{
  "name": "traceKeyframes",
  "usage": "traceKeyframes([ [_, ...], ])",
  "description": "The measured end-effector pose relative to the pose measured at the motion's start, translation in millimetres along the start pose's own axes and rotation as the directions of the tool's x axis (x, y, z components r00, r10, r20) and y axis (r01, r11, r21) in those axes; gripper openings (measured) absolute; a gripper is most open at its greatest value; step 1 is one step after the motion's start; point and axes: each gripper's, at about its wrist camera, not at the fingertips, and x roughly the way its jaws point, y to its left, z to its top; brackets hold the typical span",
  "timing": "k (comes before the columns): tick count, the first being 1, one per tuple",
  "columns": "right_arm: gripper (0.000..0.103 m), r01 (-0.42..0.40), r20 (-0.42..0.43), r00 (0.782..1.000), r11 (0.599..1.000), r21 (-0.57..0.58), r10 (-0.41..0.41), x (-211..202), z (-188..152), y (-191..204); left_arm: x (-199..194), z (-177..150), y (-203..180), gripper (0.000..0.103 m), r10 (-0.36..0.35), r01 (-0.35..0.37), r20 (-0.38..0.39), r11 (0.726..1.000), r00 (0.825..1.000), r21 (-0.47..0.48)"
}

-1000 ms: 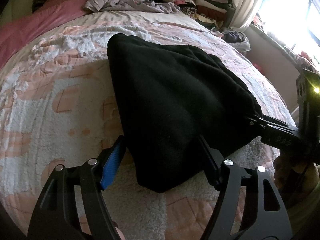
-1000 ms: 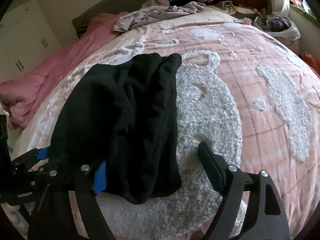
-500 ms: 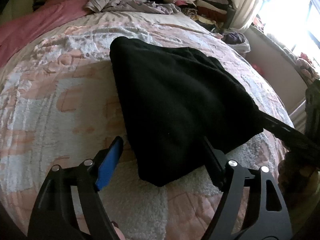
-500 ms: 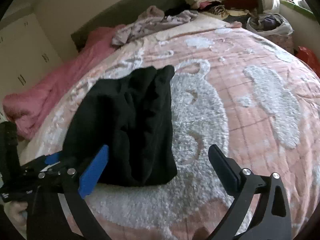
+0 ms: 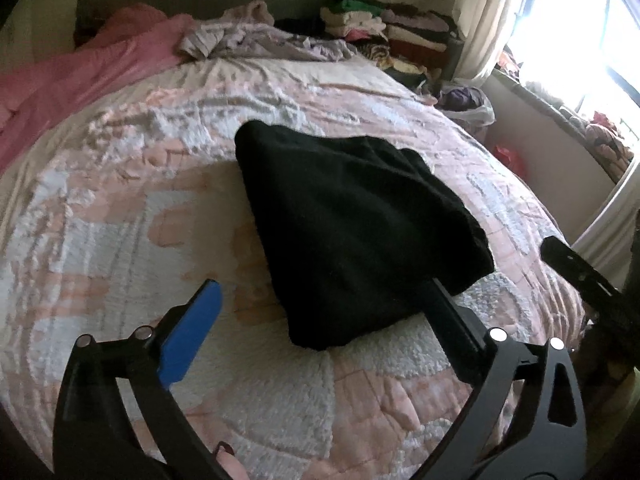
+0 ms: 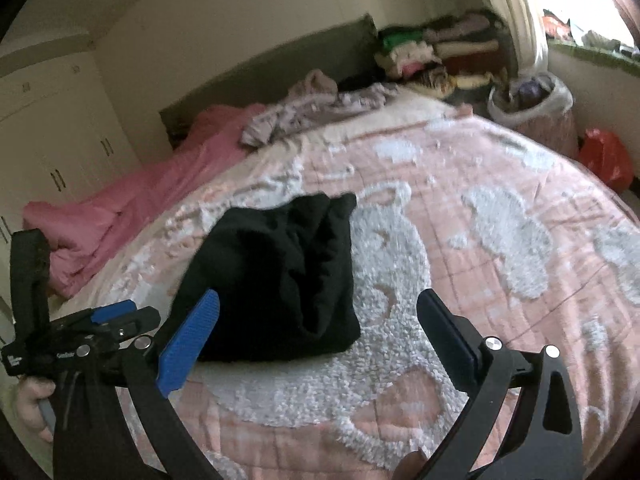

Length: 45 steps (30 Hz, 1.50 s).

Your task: Fold small clothes

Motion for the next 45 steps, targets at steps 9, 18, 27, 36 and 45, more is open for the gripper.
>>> traceKeyframes([
  [9, 0.098, 0.010, 0.102, 0.995, 0.998, -0.056, -0.004, -49.8, -8.0, 18.2, -36.4, -11.0, 3.1, 0.093, 0.037, -0.039, 0.063, 0.999, 0.997, 0.029],
  [18, 0.098, 0.034, 0.092, 0.996, 0.989, -0.143, -0.021, -65.3, -27.7, 37.3, -59.4, -35.6, 20.0, 0.093, 0.081, -0.082, 0.082, 0.996, 0.993, 0.015],
  [27, 0.099, 0.054, 0.063, 0.997, 0.973, -0.226, -0.041, -66.0, -53.3, 60.1, -73.5, -58.8, 36.4, 0.093, 0.104, -0.106, 0.101, 0.994, 0.989, 0.008],
  [36, 0.099, 0.089, -0.010, 0.995, 0.953, -0.290, -0.096, -44.2, -73.6, 79.8, -66.3, -81.1, 49.9, 0.093, 0.105, -0.104, 0.068, 0.994, 0.992, -0.022],
  [45, 0.099, 0.104, -0.058, 0.991, 0.964, -0.244, -0.122, -27.9, -79.5, 66.1, -47.0, -91.1, 55.7, 0.093, 0.108, -0.107, 0.011, 0.993, 0.994, -0.047],
])
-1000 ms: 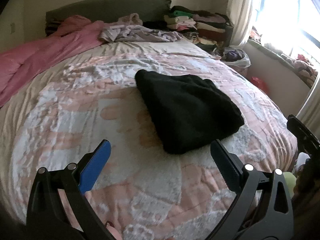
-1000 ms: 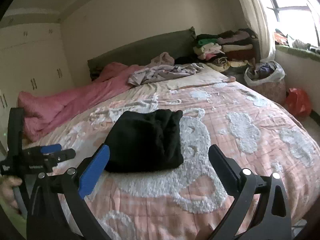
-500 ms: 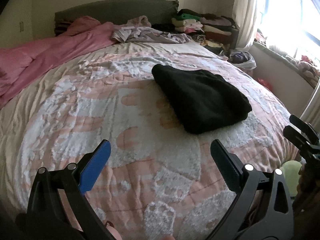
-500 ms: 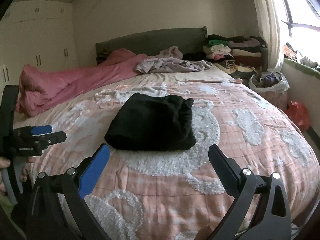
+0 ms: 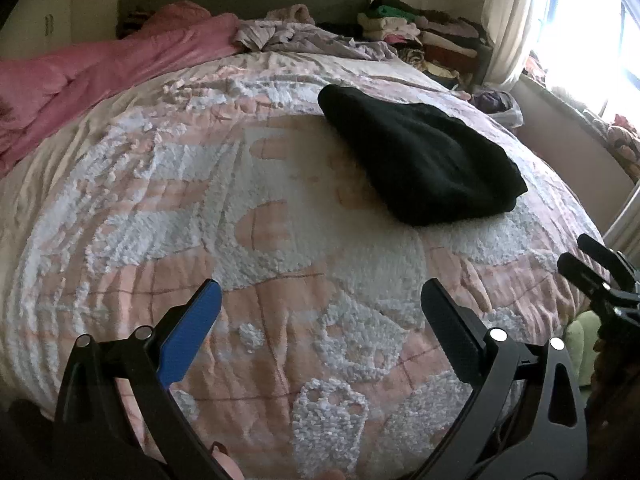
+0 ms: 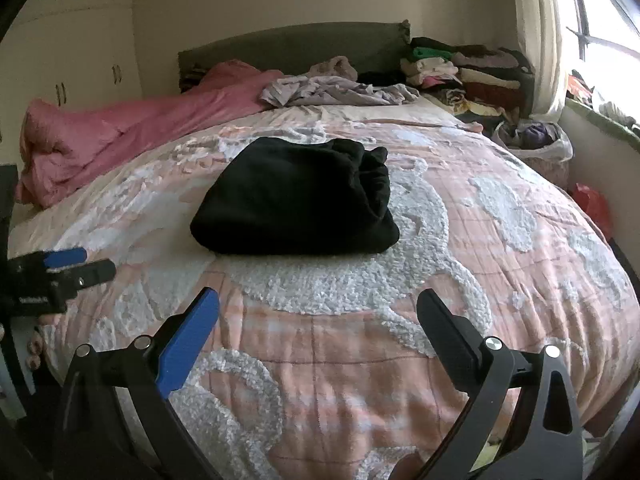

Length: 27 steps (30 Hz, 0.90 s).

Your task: Fold small clothes

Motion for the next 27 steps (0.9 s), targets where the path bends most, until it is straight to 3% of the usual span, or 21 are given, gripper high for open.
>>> traceKeyframes([
  [27, 0.099, -0.001, 0.002, 1.000, 1.000, 0.011, 0.001, -1.4, 1.0, -3.0, -8.5, 3.6, -2.6, 0.093, 0.026, -0.027, 0.014, 1.000, 1.000, 0.008],
])
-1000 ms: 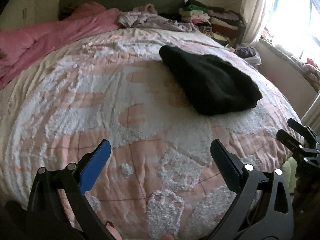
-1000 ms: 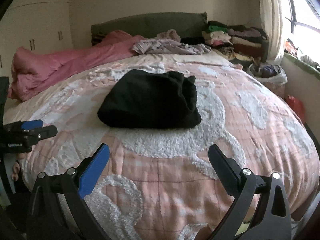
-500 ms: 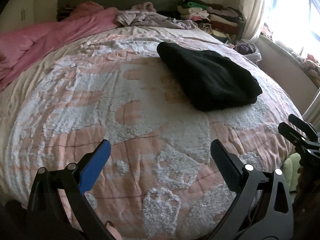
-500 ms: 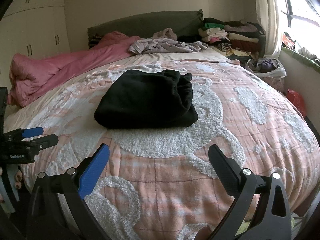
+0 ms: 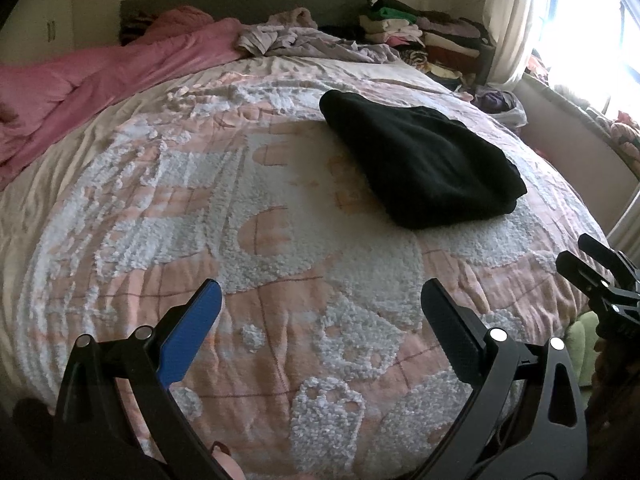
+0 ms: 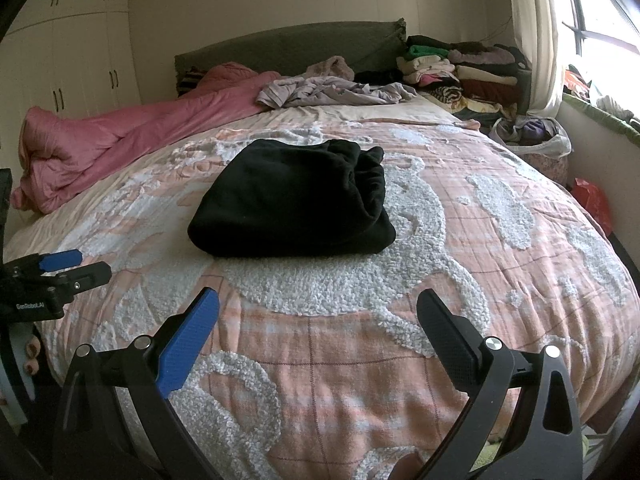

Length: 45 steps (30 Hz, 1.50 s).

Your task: Fold small clothes

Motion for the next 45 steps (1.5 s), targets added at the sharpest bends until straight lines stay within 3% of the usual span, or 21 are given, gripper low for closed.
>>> traceKeyframes([
  [45, 0.099, 0.000, 0.000, 1.000, 1.000, 0.003, 0.000, -1.0, 0.6, -2.3, -4.9, 2.9, 5.3, 0.093, 0.013, -0.013, 0.011, 1.000, 1.000, -0.008],
])
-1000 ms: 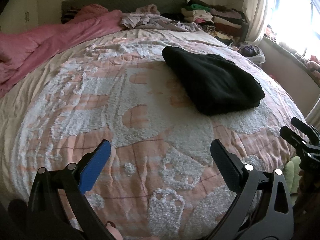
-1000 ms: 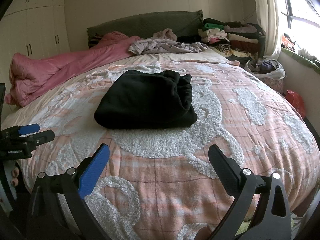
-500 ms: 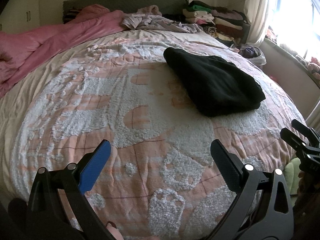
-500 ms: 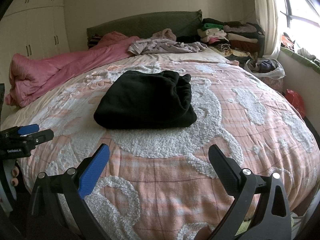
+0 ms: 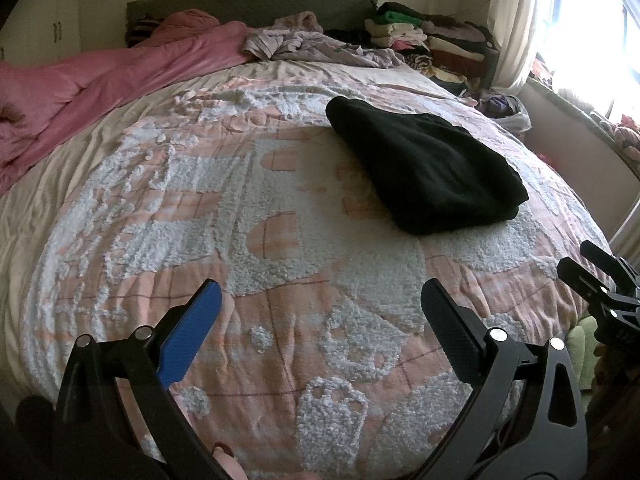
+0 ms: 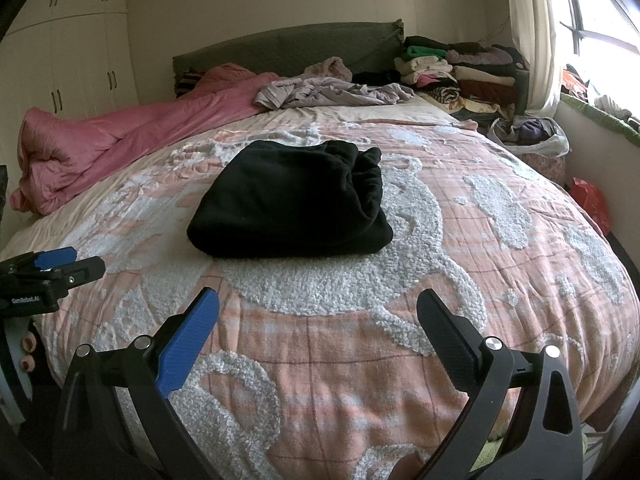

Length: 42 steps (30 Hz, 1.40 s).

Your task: Fold small clothes

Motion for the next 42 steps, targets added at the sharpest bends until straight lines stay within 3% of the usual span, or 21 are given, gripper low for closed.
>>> traceKeyframes([
  [24, 0.099, 0.026, -0.012, 1.000, 0.999, 0.042, -0.025, 0.9, -1.3, -10.7, -0.2, -0.4, -3.5, 0.093, -0.040, 0.040, -0.002, 0.999, 0.999, 0.002],
  [30, 0.099, 0.066, 0.013, 0.997, 0.982, 0.179, -0.069, -6.9, 4.5, -43.6, 2.9, 3.2, 7.0, 0.094, 0.014, -0.014, -0.006, 1.000, 1.000, -0.005],
  [34, 0.098, 0.124, 0.078, 0.984, 0.923, 0.363, -0.163, -30.3, 18.0, -110.4, 4.8, 12.7, 39.2, 0.093, 0.058, -0.057, 0.007, 0.995, 0.998, -0.086],
  [36, 0.098, 0.154, 0.117, 0.966, 0.874, 0.460, -0.232, -49.4, 25.3, -156.7, 4.5, 23.2, 70.2, 0.093, 0.114, -0.110, 0.015, 0.983, 0.993, -0.150],
  [38, 0.098, 0.216, 0.134, 0.930, 0.803, 0.556, -0.343, -74.4, 27.8, -208.9, 5.0, 32.6, 99.2, 0.093, 0.179, -0.171, 0.021, 0.966, 0.984, -0.194],
  [40, 0.098, 0.335, 0.131, 0.846, 0.707, 0.623, -0.516, -108.8, 23.7, -261.8, 6.5, 43.0, 146.4, 0.093, 0.277, -0.267, -0.002, 0.925, 0.961, -0.271],
  [42, 0.098, 0.456, 0.079, 0.742, 0.587, 0.669, -0.666, -143.2, 9.8, -306.1, 9.5, 50.0, 196.5, 0.093, 0.352, -0.343, -0.032, 0.880, 0.935, -0.329],
])
